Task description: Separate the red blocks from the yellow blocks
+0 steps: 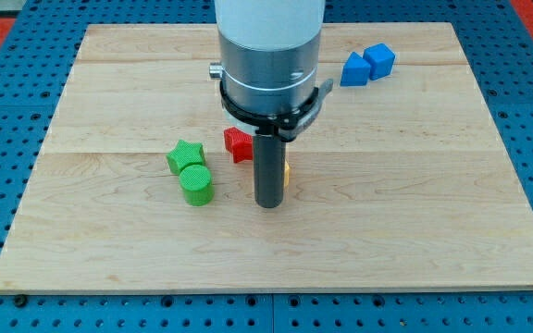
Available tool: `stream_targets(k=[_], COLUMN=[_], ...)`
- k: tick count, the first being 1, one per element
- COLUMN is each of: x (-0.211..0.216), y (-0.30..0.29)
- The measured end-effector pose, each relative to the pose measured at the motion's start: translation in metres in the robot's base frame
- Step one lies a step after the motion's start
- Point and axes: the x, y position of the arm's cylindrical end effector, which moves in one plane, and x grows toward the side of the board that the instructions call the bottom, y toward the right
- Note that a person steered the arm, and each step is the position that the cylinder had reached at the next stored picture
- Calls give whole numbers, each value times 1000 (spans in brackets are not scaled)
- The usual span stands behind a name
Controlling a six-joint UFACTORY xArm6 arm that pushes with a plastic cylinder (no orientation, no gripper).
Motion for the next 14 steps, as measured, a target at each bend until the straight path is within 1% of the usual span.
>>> stream_targets(k=[1, 2, 3, 4, 5, 6, 7, 9, 10, 11, 12, 13, 14], x=[-2, -37, -51, -42, -88, -108, -73, -152, -182, -189, -155, -168, -165], y=[-6, -9, -15, -16, 9, 13, 19, 15, 44, 89, 74, 63, 18])
